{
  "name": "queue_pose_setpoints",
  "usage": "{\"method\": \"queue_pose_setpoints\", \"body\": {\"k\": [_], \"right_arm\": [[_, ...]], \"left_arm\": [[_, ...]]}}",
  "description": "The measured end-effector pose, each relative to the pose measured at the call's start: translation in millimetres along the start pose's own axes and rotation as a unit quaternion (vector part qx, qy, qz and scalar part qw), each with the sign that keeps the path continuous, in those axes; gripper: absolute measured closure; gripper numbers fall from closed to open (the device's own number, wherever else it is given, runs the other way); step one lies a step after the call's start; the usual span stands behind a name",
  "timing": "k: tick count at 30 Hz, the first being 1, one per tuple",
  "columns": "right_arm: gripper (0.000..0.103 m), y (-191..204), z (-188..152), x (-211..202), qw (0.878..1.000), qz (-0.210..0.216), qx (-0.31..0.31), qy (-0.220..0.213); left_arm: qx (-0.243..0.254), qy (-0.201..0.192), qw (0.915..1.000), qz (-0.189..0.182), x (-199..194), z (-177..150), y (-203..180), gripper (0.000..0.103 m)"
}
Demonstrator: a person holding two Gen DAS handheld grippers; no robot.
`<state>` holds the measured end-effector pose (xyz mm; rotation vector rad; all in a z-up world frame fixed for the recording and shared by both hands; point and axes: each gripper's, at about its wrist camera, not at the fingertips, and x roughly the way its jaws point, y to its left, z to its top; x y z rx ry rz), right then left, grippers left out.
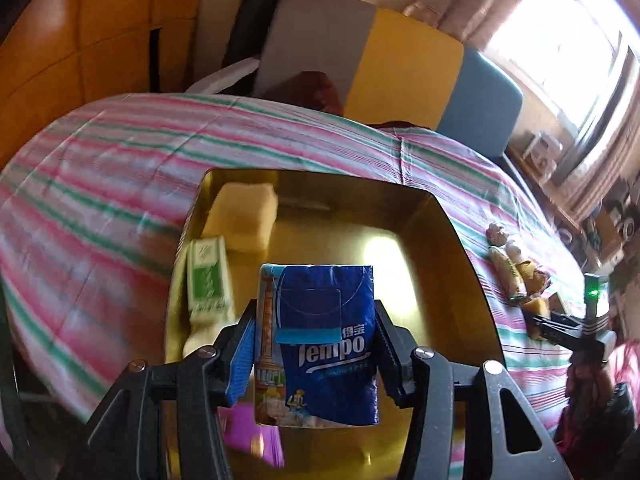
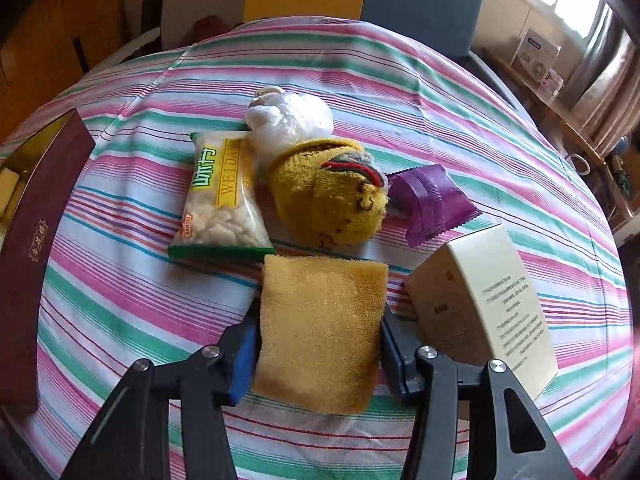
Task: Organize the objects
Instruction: 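Carry the tissue pack over the gold tray and open the left tool, then grasp the yellow sponge with the right tool and lift it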
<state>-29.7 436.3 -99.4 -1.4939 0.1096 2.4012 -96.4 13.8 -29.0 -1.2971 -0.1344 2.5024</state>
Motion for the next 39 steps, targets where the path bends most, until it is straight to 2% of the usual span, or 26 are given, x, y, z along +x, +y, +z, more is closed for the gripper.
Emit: {"method": "queue_pose_setpoints", "body": {"k": [4, 11, 14, 18, 21, 24, 25, 29, 32, 39], "right_arm": [[0.05, -1.4, -0.6, -0.9, 1.0, 0.001, -0.005, 0.0], [0.05, -2.4, -1.8, -1.5, 1.0, 0.003, -0.009, 0.0], [0.05, -3.2, -1.6, -0.7, 1.0, 0.004, -0.01, 0.0], [0.05, -4.2, -1.9, -0.6, 1.0, 0.005, -0.01, 0.0], [0.049, -5.0, -2.0, -0.1, 1.0, 0.006, -0.011, -0.001], [0.049, -5.9, -1.6, 0.9, 1.0, 0.009, -0.008, -0.001], [0.049, -5.4, -1.5, 1.0, 1.0, 0.009, -0.008, -0.001], [0.048, -5.6, -1.0, 1.0, 1.0, 0.009, -0.008, 0.0], [0.048, -4.6, -1.0, 0.0, 1.0, 0.008, -0.01, 0.0], [0.049, -2.1, -2.7, -2.3, 1.0, -0.001, -0.017, -0.005]], "left_arm": [[0.015, 0.02, 0.9997, 0.003, 32.7, 23.8, -7.3, 0.051], [0.004, 0.069, 0.9976, 0.013, 96.1, 58.3, -1.8, 0.051], [0.005, 0.073, 0.9972, 0.017, 115.1, 68.0, -0.8, 0.051], [0.015, 0.08, 0.9961, 0.036, 139.8, 79.5, 0.4, 0.05], [0.018, 0.071, 0.9957, 0.058, 144.5, 84.5, 0.0, 0.047], [0.007, 0.065, 0.997, 0.042, 140.2, 85.2, 0.7, 0.031], [0.005, 0.063, 0.9972, 0.04, 138.2, 85.7, 0.4, 0.03], [0.019, 0.049, 0.9974, 0.049, 119.1, 84.6, -6.4, 0.029], [0.047, 0.02, 0.9966, 0.065, 89.6, 76.6, -16.9, 0.029], [0.078, -0.045, 0.9932, 0.074, 9.2, 21.3, -34.2, 0.029]]}}
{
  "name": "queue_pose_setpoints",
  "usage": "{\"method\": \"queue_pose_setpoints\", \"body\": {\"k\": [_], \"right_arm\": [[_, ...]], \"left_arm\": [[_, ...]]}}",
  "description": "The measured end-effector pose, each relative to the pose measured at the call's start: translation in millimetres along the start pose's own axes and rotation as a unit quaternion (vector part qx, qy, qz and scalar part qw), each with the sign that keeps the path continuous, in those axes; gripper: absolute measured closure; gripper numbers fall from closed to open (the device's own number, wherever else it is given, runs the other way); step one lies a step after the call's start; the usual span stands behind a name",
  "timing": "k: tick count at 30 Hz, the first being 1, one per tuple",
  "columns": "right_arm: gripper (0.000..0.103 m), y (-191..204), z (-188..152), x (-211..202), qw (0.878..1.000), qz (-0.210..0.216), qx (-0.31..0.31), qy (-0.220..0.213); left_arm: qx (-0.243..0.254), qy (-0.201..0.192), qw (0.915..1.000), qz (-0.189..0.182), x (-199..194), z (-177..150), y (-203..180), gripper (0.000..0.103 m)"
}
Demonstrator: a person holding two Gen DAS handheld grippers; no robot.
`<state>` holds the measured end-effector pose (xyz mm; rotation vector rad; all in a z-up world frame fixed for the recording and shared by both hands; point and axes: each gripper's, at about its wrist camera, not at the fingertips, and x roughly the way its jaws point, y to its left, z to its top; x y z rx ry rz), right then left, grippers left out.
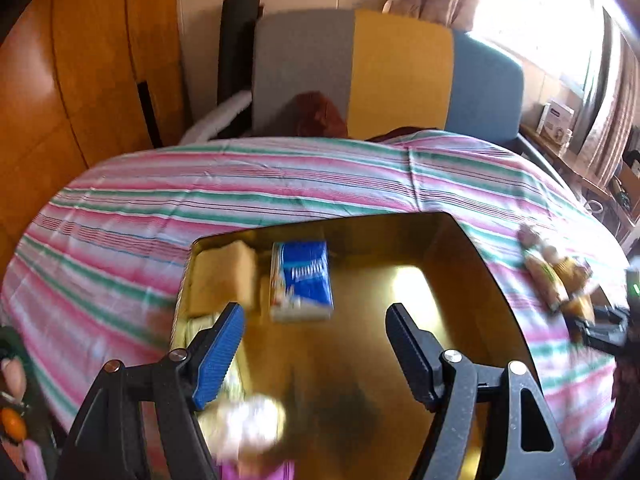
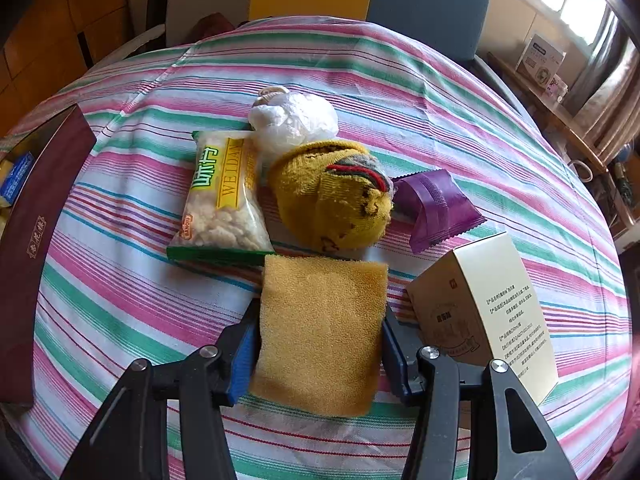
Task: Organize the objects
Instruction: 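Grasp the yellow sponge with the right tool and lift it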
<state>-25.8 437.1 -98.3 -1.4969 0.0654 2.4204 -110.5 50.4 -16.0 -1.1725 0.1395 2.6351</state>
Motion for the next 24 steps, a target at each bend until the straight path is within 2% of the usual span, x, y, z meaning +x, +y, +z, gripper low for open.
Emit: {"method": "queue_pose_setpoints", "body": {"k": [5, 10, 15, 21, 24], "right_arm": [[0.049, 1.4, -1.6, -1.8, 1.0, -0.007, -0.003, -0.003], [0.049, 0.6, -3.1, -5.6, 1.0, -0.006, 0.003, -0.009], [0.049, 0.3, -2.1, -15.4, 0.999, 0.002, 0.01, -0.032], [0.049, 2.0, -5.4, -4.4, 1.0, -0.007, 0.008, -0.011], [0.049, 3.2, -6.0, -3.6, 1.0, -0.011, 0.005, -0.013]], "left_arm": [[0.017, -0.021, 0.9993, 0.027, -33.8, -27.8, -6.6, 0.029], [0.002, -0.023, 0.9992, 0.034, -48.9, -43.4, 1.0, 0.029], [0.0, -0.012, 0.9993, 0.035, -49.7, -55.1, 5.4, 0.029], [-0.006, -0.004, 0.9994, 0.035, -48.0, -66.6, 10.5, 0.029], [-0.01, 0.0, 0.9993, 0.035, -47.3, -70.7, 14.7, 0.029]]}}
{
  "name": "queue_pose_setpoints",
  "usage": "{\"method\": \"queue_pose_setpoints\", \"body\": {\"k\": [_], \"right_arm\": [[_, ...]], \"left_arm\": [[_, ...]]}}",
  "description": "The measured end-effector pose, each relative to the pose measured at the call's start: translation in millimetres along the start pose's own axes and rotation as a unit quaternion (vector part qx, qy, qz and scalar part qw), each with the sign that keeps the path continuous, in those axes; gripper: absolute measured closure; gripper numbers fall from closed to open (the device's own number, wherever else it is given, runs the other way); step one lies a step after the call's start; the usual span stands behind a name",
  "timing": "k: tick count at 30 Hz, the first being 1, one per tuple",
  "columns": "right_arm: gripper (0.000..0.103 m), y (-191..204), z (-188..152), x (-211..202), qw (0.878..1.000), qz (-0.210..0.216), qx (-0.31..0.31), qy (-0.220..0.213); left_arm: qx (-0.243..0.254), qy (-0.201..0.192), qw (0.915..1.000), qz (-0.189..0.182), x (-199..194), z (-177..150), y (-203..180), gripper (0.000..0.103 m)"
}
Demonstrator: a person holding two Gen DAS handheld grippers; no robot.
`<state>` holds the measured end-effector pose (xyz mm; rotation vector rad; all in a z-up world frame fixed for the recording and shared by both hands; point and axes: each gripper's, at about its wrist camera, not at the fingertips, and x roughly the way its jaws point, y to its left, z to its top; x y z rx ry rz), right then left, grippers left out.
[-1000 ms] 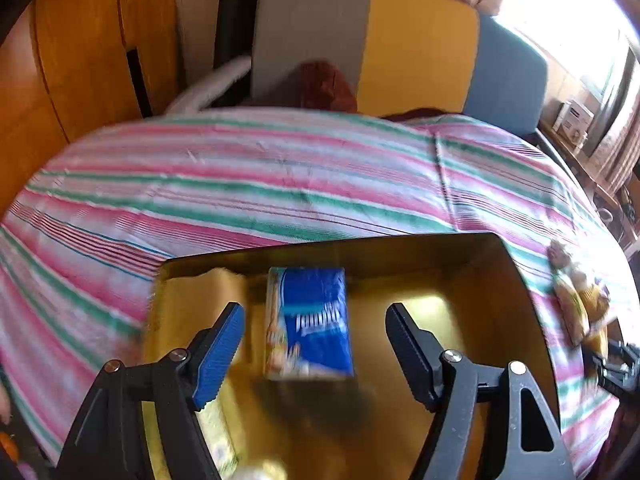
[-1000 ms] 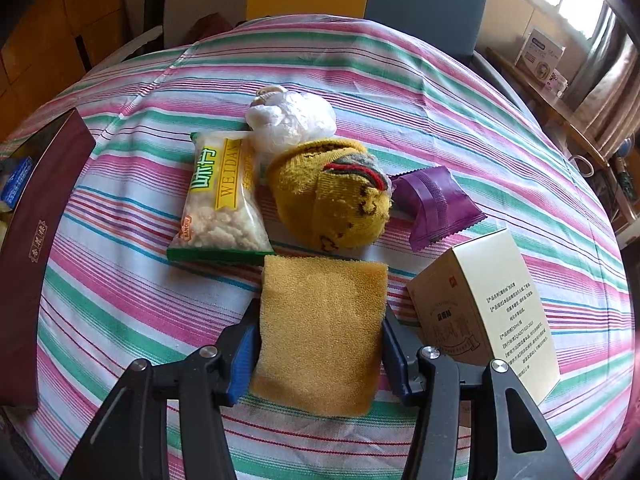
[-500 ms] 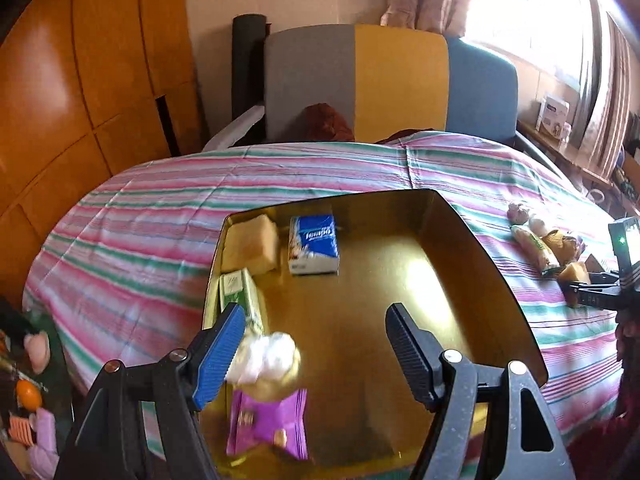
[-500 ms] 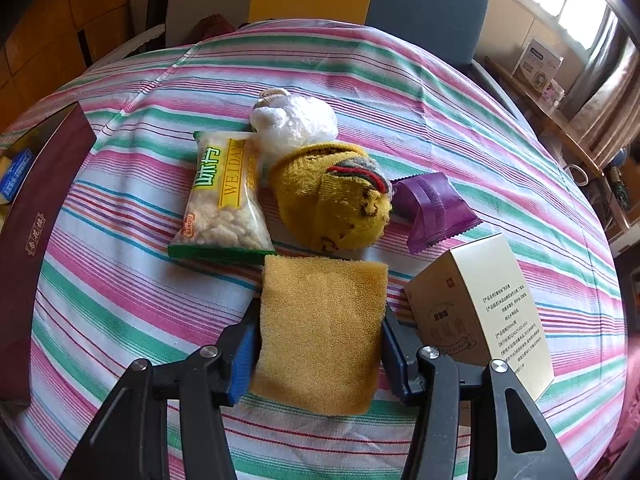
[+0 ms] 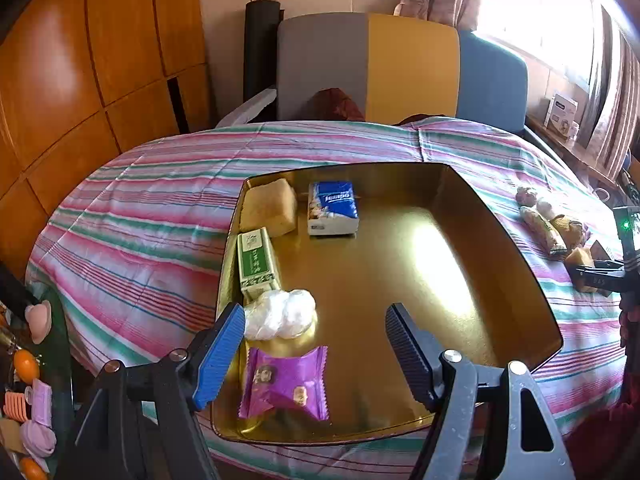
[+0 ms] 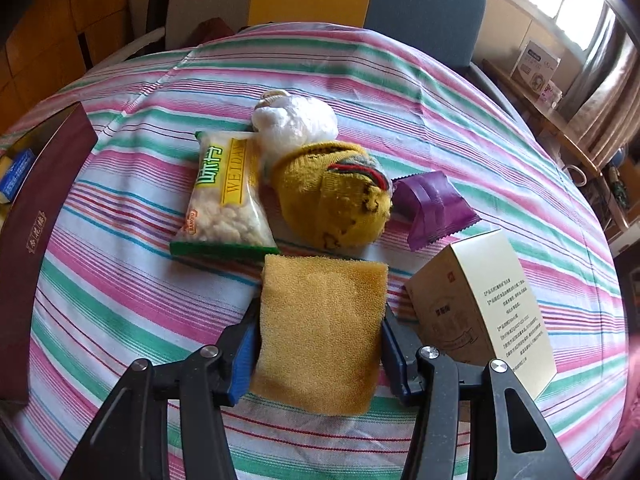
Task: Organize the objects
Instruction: 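Grasp the yellow sponge with the right tool and lift it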
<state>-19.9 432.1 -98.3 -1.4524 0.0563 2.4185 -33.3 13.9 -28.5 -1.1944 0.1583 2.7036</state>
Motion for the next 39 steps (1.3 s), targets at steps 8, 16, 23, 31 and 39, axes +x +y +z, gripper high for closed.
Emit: {"method": "queue_pose_setpoints", "body": {"k": [8, 16, 23, 31, 39], "right_arm": [[0.049, -2.5, -2.4, 0.0, 1.0, -0.001, 0.007, 0.001], [0.049, -9.5, 6.2, -42.0, 0.997, 0.034, 0.058, -0.036], [0.049, 68.4, 32.2, -98.0, 0.987, 0.133, 0.013, -0.09], [0.049, 250.5, 48.0, -100.5, 0.962, 0.251, -0.089, -0.057], [0.045, 368.4, 62.2, -51.5, 0.957, 0.268, -0.106, 0.01]], "left_arm": [[-0.008, 0.012, 0.9999, 0.0, 3.3, -7.9, 9.8, 0.029], [-0.03, 0.017, 0.9994, -0.009, 1.8, -8.4, 31.2, 0.029], [-0.051, 0.02, 0.9985, 0.009, -2.5, -5.8, 62.5, 0.029], [-0.076, 0.021, 0.9967, 0.015, 2.1, -10.9, 87.5, 0.029], [-0.116, 0.039, 0.9925, -0.003, 15.9, -18.3, 106.3, 0.029]]}}
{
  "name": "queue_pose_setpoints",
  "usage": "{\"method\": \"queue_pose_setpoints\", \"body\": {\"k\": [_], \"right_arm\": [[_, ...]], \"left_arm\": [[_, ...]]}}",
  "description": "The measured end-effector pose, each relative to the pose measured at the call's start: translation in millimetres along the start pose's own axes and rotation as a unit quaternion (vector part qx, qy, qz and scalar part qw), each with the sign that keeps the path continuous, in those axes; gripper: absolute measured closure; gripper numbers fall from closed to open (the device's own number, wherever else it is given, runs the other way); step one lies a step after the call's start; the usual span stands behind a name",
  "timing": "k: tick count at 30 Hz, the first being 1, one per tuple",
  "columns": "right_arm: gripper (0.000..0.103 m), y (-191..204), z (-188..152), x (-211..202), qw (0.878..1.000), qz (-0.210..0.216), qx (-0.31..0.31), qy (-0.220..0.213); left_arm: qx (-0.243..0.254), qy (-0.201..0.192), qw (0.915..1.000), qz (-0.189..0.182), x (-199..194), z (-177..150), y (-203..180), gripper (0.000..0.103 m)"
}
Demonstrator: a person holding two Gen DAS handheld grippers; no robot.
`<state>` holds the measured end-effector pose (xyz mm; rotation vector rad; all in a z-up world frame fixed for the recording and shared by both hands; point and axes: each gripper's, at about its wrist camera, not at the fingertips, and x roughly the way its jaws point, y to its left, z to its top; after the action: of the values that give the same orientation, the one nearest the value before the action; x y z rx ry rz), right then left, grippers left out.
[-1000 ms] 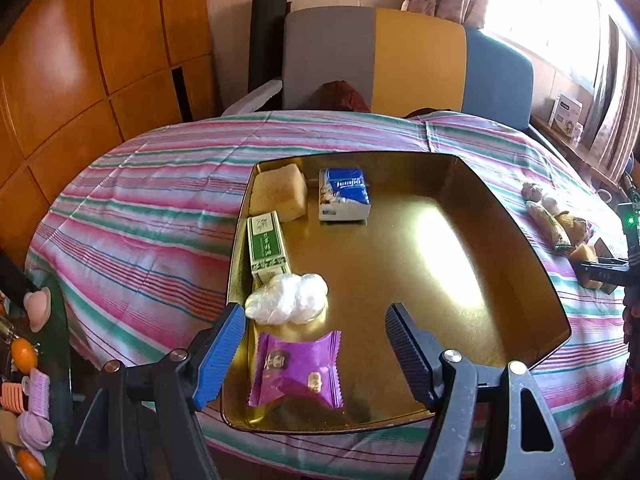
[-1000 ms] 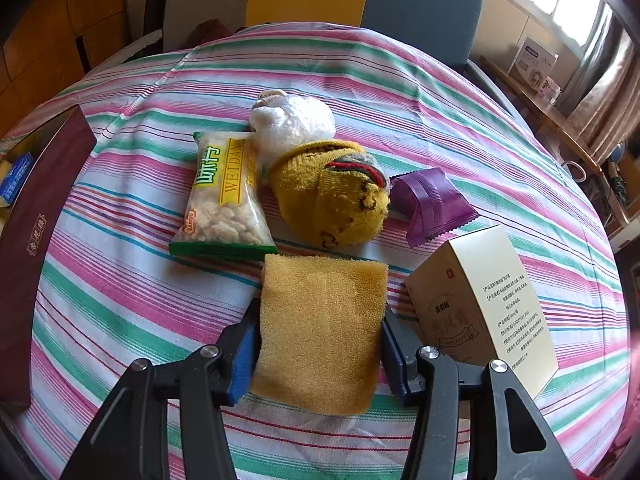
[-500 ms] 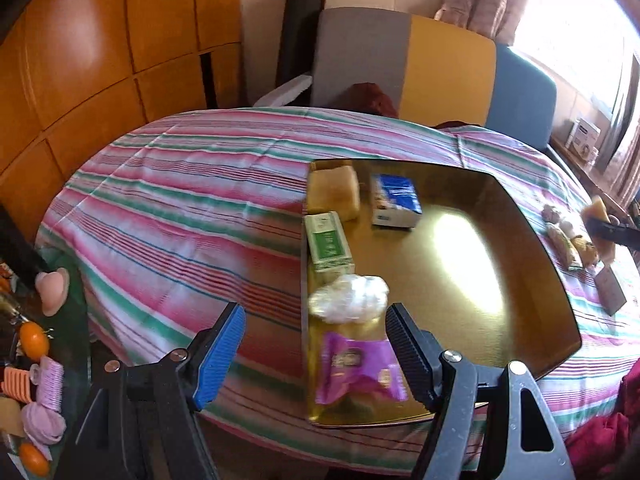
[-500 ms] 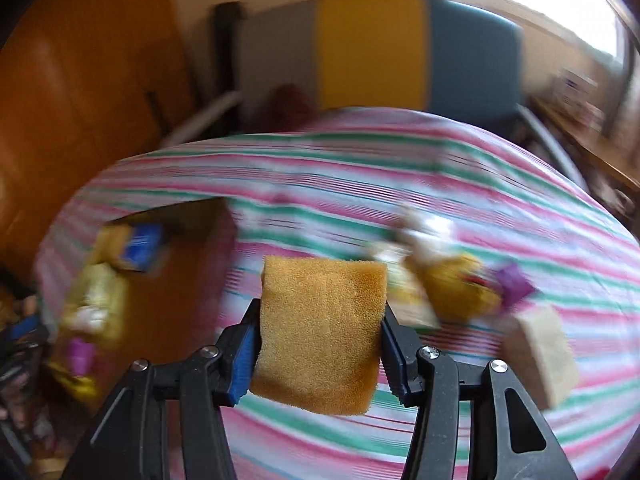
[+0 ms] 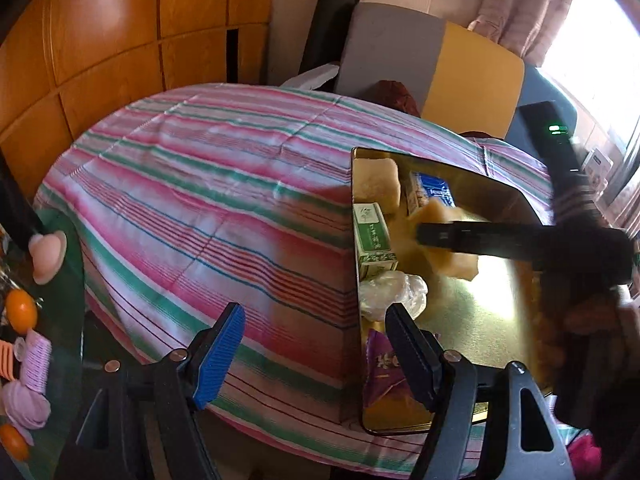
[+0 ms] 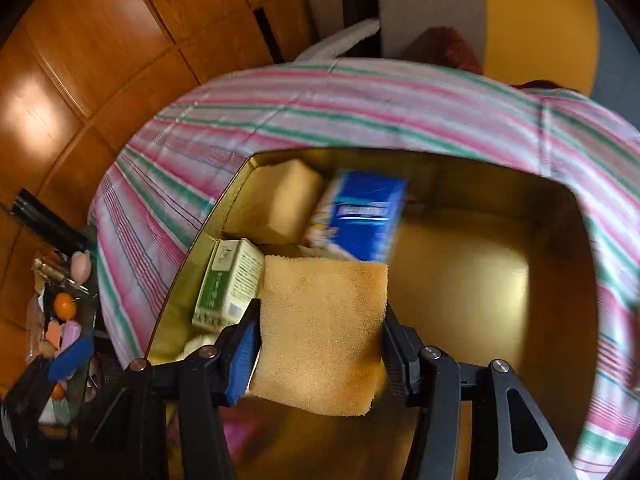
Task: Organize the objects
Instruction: 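Grasp the yellow sponge with the right tool and lift it, then lower the sponge into the gold tray and open the right tool, then move the right tool to the cream printed box and grasp it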
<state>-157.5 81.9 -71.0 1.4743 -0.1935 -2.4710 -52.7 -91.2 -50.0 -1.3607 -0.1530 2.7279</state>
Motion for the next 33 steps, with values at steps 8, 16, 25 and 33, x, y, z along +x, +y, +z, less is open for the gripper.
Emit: {"method": "queue_pose_setpoints", "body": {"k": [8, 16, 25, 33], "right_arm": [[0.025, -8.1, -1.3, 15.1, 0.999, 0.045, 0.019, 0.006], [0.019, -27.6, -15.8, -39.2, 0.998, 0.045, 0.014, -0.043], [0.017, -91.1, -49.5, -105.0, 0.997, -0.012, 0.012, -0.081], [0.014, -169.4, -75.7, -161.2, 0.99, -0.077, 0.055, -0.109]], "left_arm": [[-0.002, 0.0, 1.0, -0.002, -0.2, -0.8, 1.1, 0.029], [0.02, -0.018, 0.9996, 0.004, -12.6, 0.1, -12.7, 0.029], [0.057, -0.03, 0.9979, 0.002, -25.6, -3.6, -44.8, 0.029], [0.096, -0.029, 0.9949, -0.012, -31.4, -8.9, -79.8, 0.029]]}}
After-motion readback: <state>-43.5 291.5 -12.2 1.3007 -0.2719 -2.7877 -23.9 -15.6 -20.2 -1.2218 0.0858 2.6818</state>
